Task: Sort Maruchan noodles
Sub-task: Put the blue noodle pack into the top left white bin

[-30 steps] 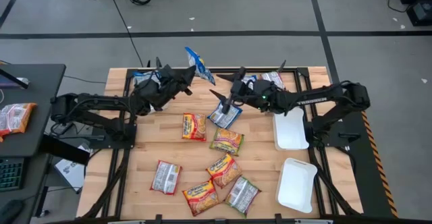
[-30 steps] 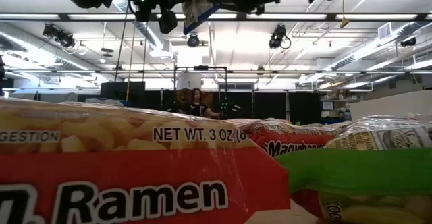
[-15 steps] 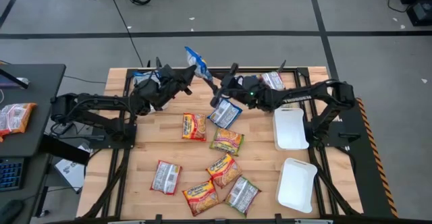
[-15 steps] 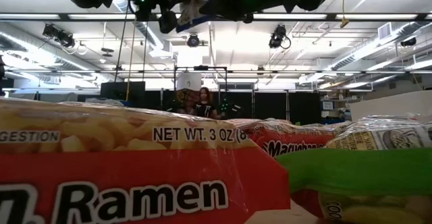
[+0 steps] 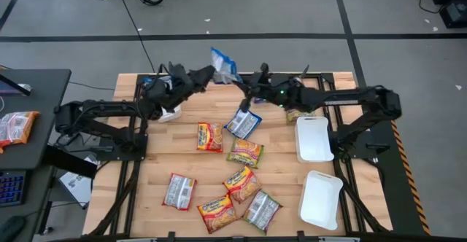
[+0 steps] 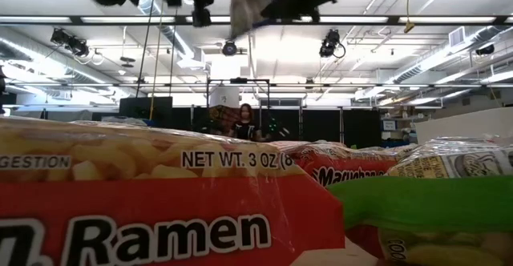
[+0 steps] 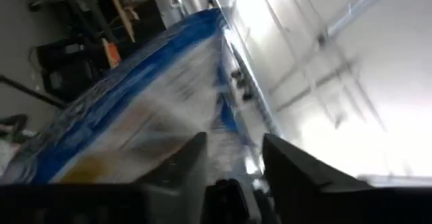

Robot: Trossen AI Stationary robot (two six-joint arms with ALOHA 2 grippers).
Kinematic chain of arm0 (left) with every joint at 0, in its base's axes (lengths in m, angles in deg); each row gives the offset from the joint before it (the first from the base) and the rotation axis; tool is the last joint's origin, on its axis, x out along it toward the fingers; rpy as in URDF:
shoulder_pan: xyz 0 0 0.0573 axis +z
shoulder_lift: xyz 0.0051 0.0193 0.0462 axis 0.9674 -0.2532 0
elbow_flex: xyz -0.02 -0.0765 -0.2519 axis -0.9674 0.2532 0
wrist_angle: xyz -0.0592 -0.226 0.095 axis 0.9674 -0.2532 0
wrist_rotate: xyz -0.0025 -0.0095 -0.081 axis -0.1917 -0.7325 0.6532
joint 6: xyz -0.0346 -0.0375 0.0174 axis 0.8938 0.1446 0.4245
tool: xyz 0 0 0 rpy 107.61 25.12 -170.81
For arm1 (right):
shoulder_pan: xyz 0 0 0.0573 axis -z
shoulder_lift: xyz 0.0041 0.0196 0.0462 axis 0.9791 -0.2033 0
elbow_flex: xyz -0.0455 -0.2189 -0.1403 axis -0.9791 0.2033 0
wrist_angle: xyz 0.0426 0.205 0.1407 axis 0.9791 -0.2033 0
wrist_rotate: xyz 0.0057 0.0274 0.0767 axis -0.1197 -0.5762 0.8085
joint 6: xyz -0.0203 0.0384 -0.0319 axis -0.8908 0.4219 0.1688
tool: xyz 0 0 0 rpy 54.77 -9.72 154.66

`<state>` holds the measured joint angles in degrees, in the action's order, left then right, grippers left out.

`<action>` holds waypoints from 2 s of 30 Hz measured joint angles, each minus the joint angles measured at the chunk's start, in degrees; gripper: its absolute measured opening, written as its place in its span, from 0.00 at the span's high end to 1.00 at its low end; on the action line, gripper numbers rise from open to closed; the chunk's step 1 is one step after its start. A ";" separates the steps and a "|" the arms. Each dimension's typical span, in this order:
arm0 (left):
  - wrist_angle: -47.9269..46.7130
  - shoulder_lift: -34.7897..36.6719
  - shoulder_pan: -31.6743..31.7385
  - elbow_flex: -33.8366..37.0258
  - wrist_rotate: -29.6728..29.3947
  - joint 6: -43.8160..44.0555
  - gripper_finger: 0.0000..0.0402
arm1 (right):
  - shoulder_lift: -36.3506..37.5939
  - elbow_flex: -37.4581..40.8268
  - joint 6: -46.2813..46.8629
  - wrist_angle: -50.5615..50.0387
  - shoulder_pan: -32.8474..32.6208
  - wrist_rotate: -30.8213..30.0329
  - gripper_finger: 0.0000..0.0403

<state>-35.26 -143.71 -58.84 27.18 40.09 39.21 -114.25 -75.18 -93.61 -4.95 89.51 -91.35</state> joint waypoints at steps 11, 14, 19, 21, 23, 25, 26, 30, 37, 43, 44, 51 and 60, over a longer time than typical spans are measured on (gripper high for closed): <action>-64.16 -6.70 -2.08 -34.98 9.07 -36.84 0.33 | 5.31 0.23 -0.92 -39.94 3.28 16.39 0.90; -74.39 -11.90 -3.46 -41.47 9.11 -42.98 0.32 | 4.58 0.21 -5.81 -45.11 2.80 16.57 0.90; -78.65 -19.86 -5.78 -43.82 12.07 -51.45 0.32 | 3.80 0.21 -14.78 -49.04 0.89 16.62 0.90; -77.24 -22.91 -6.72 -43.83 13.66 -54.38 0.32 | 3.66 0.21 -18.30 -50.10 -0.19 16.62 0.90; -76.18 -25.63 -7.61 -43.76 14.86 -57.40 0.32 | 3.66 0.21 -21.15 -50.32 -1.10 16.82 0.90; -74.17 -27.77 -8.36 -43.82 15.97 -59.69 0.32 | 3.66 0.21 -23.03 -50.43 -1.95 17.72 0.90; -73.48 -28.89 -8.72 -43.81 16.39 -60.79 0.32 | 3.66 0.21 -23.21 -50.55 -2.24 18.09 0.90; -69.96 -32.08 -10.09 -43.81 17.16 -63.53 0.32 | 3.66 0.21 -22.70 -50.50 -3.29 18.36 0.90; -69.36 -35.96 -11.68 -43.81 16.37 -64.15 0.32 | 3.66 0.21 -16.80 -49.17 -4.06 18.30 0.90; -70.78 -37.90 -11.35 -43.81 14.32 -64.18 0.38 | 3.66 0.21 -16.15 -47.61 -4.58 18.06 0.90; -71.23 -37.91 -11.15 -43.81 14.32 -64.20 0.40 | 3.66 0.21 -16.14 -47.14 -4.68 18.06 0.90; -71.64 -37.78 -10.86 -43.81 11.85 -71.43 0.70 | 3.66 0.21 -16.16 -43.83 -4.75 16.49 0.87; -88.21 -29.47 -7.18 -43.79 9.15 -69.59 0.87 | 9.23 0.19 -16.12 -42.32 -4.75 7.27 0.64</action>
<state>-123.47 -173.18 -66.02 -16.60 49.23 -30.38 -105.02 -74.99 -109.73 -47.28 84.77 -84.08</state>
